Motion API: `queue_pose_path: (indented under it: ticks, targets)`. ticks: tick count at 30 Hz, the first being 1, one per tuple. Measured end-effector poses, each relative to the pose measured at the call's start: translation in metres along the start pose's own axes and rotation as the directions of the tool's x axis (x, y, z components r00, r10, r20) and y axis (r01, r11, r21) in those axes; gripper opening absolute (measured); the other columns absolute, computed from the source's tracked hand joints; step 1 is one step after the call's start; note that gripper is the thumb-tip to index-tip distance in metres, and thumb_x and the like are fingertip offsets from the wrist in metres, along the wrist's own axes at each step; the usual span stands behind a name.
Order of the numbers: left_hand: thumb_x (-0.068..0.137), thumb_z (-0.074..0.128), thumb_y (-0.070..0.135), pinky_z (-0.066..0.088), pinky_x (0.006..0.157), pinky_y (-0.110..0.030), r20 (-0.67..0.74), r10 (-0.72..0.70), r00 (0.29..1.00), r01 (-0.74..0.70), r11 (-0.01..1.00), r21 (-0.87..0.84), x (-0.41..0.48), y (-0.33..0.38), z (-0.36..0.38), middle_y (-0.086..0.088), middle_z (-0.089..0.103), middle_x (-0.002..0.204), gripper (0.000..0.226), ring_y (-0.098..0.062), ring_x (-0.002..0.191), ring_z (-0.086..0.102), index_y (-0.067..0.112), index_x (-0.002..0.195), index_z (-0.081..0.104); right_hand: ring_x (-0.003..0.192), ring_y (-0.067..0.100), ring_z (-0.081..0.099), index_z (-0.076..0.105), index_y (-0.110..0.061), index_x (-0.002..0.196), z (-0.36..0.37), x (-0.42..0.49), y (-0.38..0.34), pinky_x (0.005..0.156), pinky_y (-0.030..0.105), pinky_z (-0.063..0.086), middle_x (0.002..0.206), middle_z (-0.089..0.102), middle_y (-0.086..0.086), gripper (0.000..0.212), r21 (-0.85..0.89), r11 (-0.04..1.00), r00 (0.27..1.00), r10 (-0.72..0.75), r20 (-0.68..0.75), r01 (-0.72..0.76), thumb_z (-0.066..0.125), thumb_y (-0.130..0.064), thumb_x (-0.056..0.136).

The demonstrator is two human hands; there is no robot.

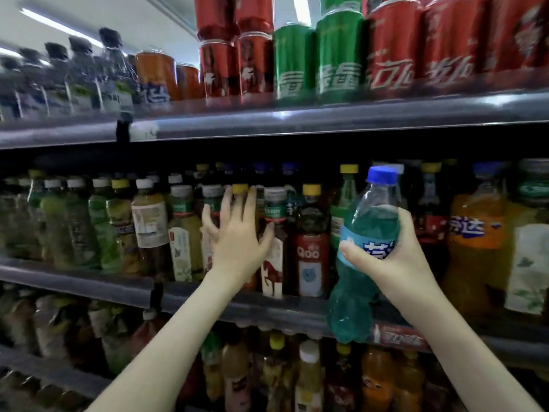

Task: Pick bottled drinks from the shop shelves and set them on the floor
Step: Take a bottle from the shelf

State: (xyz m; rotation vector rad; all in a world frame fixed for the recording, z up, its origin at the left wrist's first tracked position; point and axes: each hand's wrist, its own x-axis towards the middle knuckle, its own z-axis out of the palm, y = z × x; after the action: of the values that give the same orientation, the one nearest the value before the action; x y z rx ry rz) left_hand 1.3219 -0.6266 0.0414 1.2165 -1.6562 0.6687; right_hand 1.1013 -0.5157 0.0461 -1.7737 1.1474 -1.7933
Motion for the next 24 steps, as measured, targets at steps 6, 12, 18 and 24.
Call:
queue_pose_path:
  ticks: [6,12,18,24]
  targets:
    - [0.085,0.047,0.055,-0.024,0.108,-0.041,0.069,0.116,0.991,-0.095,0.962,-0.258,0.01,0.0,0.016,-0.009,0.052,0.14,0.089,-0.019,0.145,0.019,0.022,0.154,0.0,0.095,-0.006,0.062,0.041,-0.042,0.115,0.056,0.003,-0.008,0.07,0.007,0.049,0.102,0.061,-0.028,0.07,-0.059,0.998,0.997,-0.015,-0.077,0.01,0.072,-0.06,0.056]
    - [0.078,0.068,0.048,-0.001,0.11,-0.054,0.055,0.203,0.978,-0.174,0.928,-0.33,-0.016,0.004,0.025,-0.026,0.05,0.13,0.091,-0.03,0.138,0.018,0.033,0.151,0.016,0.097,-0.005,0.062,0.041,-0.037,0.121,0.063,0.001,-0.015,0.074,0.017,0.048,0.103,0.061,-0.028,0.069,-0.17,0.985,0.986,-0.045,-0.162,0.017,0.076,-0.051,0.063]
    - [0.077,0.075,0.023,0.039,0.099,-0.064,-0.186,0.216,0.958,-0.281,0.832,-0.479,-0.033,0.005,0.024,-0.026,0.048,0.124,0.073,-0.037,0.116,0.044,0.023,0.138,0.036,0.098,-0.009,0.06,0.041,-0.032,0.123,0.061,-0.004,-0.02,0.073,0.005,0.046,0.103,0.06,-0.03,0.073,-0.191,0.981,0.978,-0.08,-0.191,0.043,0.074,-0.052,0.061]
    - [0.081,0.067,0.018,0.058,0.076,-0.042,-0.268,0.103,0.958,-0.269,0.65,-0.711,-0.046,-0.012,0.013,-0.016,0.029,0.127,0.065,-0.04,0.107,0.055,0.028,0.132,0.027,0.097,0.001,0.062,0.04,-0.032,0.12,0.075,0.002,-0.023,0.077,0.017,0.051,0.1,0.06,-0.026,0.067,-0.147,0.983,0.959,-0.148,-0.243,0.114,0.08,-0.047,0.069]
